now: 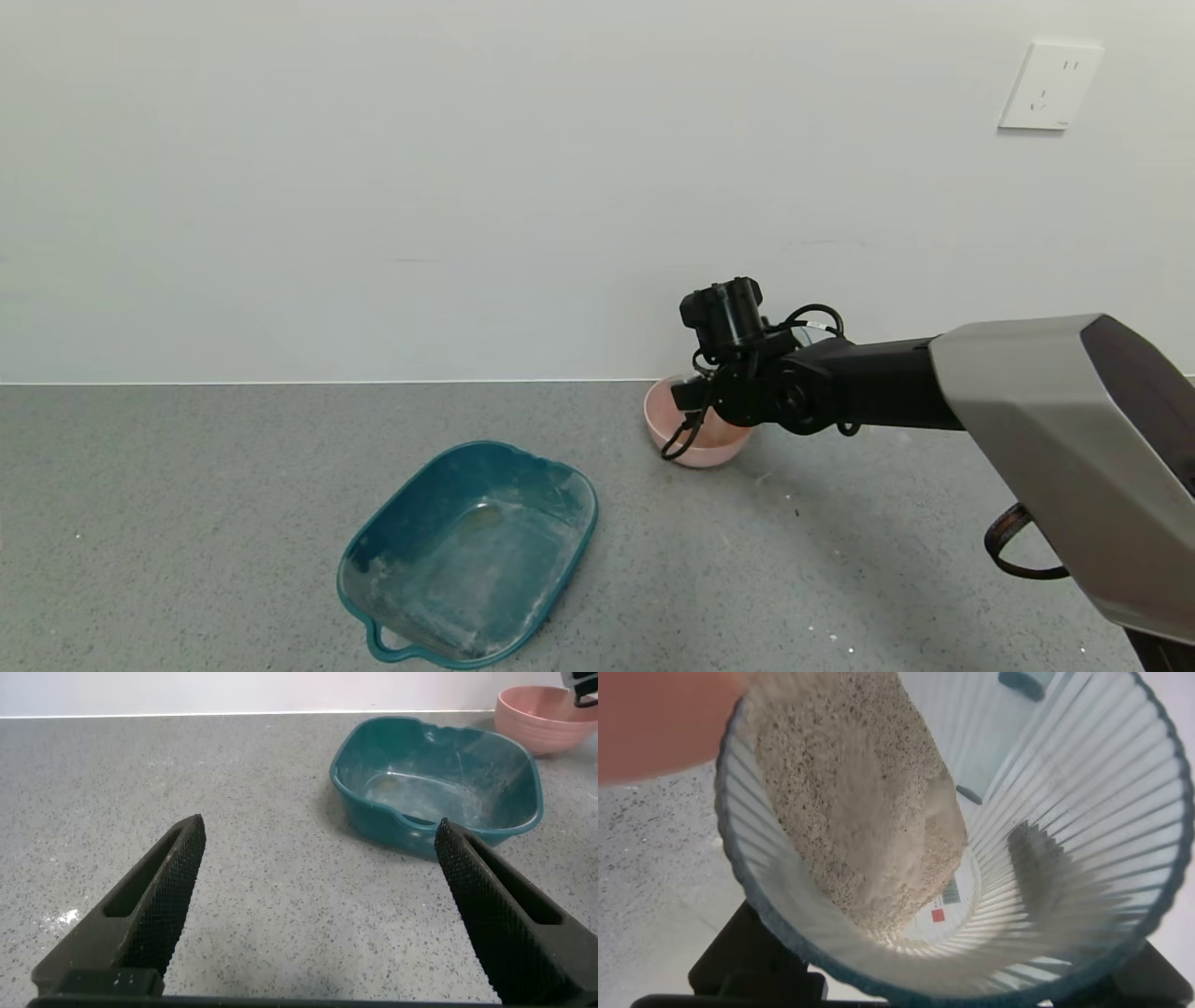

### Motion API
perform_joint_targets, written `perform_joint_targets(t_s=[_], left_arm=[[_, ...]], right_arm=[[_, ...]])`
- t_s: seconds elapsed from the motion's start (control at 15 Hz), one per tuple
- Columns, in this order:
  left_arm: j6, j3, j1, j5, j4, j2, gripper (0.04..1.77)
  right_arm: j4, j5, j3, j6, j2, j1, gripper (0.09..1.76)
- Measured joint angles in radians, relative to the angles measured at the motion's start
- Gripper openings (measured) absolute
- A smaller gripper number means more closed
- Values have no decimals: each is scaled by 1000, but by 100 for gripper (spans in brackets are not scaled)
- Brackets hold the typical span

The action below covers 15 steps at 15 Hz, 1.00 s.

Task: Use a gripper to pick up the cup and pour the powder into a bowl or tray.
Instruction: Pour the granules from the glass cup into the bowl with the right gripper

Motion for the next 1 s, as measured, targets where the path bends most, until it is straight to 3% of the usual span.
perform_joint_targets(t_s=[1.0], left_arm=[[0, 0, 0, 0, 0, 0, 176]], right_arm=[[-6, -30, -15, -4, 18, 10, 134]])
